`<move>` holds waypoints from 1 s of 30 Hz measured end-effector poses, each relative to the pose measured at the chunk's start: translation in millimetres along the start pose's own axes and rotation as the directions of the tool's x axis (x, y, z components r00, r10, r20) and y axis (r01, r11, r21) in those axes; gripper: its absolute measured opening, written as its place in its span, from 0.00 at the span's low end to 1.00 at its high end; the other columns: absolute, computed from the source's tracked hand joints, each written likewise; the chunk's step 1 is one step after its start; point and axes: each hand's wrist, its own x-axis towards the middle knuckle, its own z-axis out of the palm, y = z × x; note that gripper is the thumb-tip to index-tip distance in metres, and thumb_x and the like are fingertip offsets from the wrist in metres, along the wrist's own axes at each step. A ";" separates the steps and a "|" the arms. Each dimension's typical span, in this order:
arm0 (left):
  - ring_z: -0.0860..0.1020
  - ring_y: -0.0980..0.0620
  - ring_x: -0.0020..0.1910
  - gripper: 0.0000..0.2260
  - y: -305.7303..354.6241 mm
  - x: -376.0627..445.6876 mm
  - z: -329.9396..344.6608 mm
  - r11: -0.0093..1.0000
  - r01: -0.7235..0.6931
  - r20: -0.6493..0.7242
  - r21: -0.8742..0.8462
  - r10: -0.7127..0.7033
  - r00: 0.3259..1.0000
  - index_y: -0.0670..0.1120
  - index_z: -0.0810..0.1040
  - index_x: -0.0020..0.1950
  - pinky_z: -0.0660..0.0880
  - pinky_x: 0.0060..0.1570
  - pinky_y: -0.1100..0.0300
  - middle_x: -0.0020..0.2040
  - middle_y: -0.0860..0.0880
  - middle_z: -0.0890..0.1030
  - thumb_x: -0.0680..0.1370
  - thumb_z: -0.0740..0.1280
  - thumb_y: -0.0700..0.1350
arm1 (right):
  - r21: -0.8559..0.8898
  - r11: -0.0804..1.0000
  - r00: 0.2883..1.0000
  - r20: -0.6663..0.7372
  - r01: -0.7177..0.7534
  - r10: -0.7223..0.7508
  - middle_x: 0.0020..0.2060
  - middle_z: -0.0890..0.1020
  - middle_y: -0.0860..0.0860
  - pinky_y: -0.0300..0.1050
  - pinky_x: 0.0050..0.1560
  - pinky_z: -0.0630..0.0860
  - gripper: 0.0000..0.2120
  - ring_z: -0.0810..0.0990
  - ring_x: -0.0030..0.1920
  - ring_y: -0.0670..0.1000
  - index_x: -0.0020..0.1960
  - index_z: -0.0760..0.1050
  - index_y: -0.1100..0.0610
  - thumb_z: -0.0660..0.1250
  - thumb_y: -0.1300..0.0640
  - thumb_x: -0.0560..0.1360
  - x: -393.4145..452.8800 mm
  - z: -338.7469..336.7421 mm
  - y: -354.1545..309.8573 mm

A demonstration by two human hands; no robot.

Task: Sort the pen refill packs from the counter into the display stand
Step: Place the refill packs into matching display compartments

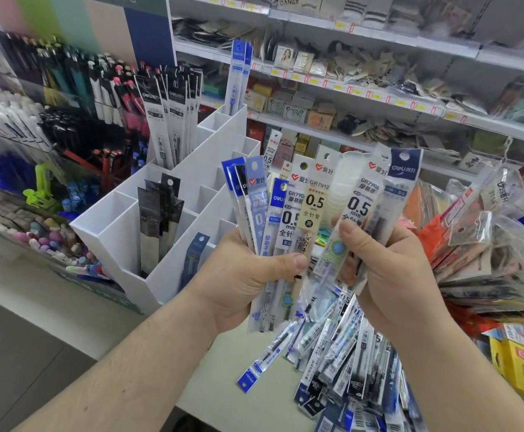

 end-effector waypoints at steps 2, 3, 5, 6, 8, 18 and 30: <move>0.83 0.38 0.56 0.23 0.6 -1.0 0.6 1.000 -0.007 0.007 -0.001 0.007 1.000 0.38 0.79 0.61 0.77 0.59 0.39 0.56 0.39 0.84 0.66 0.73 0.35 | -0.022 1.000 1.000 0.014 0.008 -0.008 0.43 0.76 0.65 0.48 0.30 0.67 0.26 0.68 0.34 0.57 0.43 0.82 0.57 0.83 0.40 0.56 -0.3 1.9 1.9; 0.83 0.39 0.56 0.23 1.1 -1.5 0.8 1.000 -0.013 0.015 -0.001 0.013 1.000 0.39 0.79 0.61 0.78 0.58 0.41 0.56 0.39 0.84 0.66 0.73 0.35 | -0.044 0.999 1.000 0.011 0.016 -0.016 0.42 0.76 0.65 0.49 0.31 0.67 0.26 0.68 0.32 0.57 0.43 0.83 0.57 0.83 0.40 0.56 -1.1 3.6 2.2; 0.83 0.40 0.56 0.22 2.4 -2.3 1.3 1.000 -0.028 0.037 0.006 0.028 0.999 0.40 0.79 0.61 0.79 0.57 0.44 0.56 0.40 0.84 0.67 0.73 0.35 | -0.097 0.995 1.000 0.001 0.015 -0.015 0.38 0.77 0.63 0.44 0.28 0.67 0.22 0.69 0.28 0.54 0.41 0.83 0.56 0.81 0.40 0.58 -2.8 8.5 1.5; 0.83 0.40 0.56 0.22 2.8 -2.4 1.6 0.999 -0.036 0.045 0.011 0.036 0.998 0.41 0.79 0.61 0.80 0.56 0.45 0.56 0.41 0.84 0.68 0.74 0.34 | -0.111 0.994 1.000 0.001 0.004 -0.003 0.35 0.78 0.62 0.42 0.25 0.66 0.17 0.68 0.27 0.52 0.40 0.83 0.56 0.80 0.44 0.60 -3.4 10.7 0.9; 0.83 0.42 0.55 0.21 3.5 -2.9 1.9 0.998 -0.052 0.050 0.019 0.051 0.997 0.42 0.79 0.61 0.81 0.55 0.48 0.56 0.42 0.85 0.69 0.75 0.35 | -0.099 0.995 0.999 -0.005 -0.032 0.032 0.28 0.79 0.55 0.40 0.23 0.63 0.05 0.67 0.24 0.49 0.37 0.82 0.57 0.75 0.56 0.65 -4.7 15.6 -0.6; 0.83 0.52 0.38 0.15 9.7 -5.2 -3.8 0.998 -0.069 -0.051 -0.001 0.069 0.996 0.42 0.81 0.50 0.77 0.34 0.63 0.40 0.48 0.85 0.65 0.75 0.39 | -0.078 0.994 0.986 -0.156 -0.078 0.065 0.42 0.77 0.62 0.41 0.27 0.63 0.06 0.66 0.32 0.55 0.38 0.82 0.56 0.77 0.62 0.64 1.5 6.2 -3.6; 0.85 0.50 0.46 0.15 5.6 -6.8 -5.6 0.992 -0.023 -0.005 0.120 0.024 1.000 0.46 0.83 0.51 0.80 0.41 0.63 0.48 0.47 0.87 0.65 0.73 0.41 | -0.203 0.979 0.997 -0.076 -0.003 -0.013 0.30 0.78 0.58 0.41 0.26 0.67 0.08 0.70 0.28 0.52 0.36 0.82 0.59 0.72 0.53 0.67 -0.6 15.0 3.7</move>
